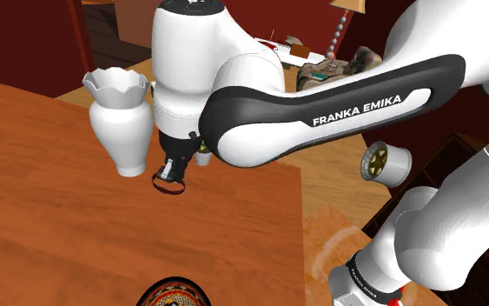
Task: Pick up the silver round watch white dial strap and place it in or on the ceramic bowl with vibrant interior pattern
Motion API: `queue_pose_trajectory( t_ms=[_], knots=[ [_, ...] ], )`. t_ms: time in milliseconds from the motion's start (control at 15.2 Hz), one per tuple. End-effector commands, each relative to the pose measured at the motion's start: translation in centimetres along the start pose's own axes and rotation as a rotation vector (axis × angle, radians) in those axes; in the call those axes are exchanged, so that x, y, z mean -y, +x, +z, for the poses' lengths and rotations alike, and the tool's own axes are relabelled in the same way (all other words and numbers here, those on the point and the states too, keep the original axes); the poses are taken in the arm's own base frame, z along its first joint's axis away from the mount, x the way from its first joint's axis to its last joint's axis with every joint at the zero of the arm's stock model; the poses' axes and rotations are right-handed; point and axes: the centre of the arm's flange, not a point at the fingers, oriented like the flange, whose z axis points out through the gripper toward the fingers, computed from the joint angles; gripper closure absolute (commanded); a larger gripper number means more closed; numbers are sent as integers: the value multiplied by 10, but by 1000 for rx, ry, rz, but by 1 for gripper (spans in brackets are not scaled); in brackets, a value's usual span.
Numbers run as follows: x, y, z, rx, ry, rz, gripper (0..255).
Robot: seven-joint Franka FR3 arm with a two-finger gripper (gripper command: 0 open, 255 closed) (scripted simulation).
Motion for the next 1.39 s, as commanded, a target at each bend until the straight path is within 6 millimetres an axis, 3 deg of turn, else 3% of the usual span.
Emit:
queue_pose_trajectory(
  t_ms=[0, 1188, 1320],
  knots=[
    [10, -6, -7, 1, 0, 0, 255],
    [209, -125, -77, 1, 0, 0, 255],
    [210, -126, -67, 1, 0, 0, 255]
  ],
)
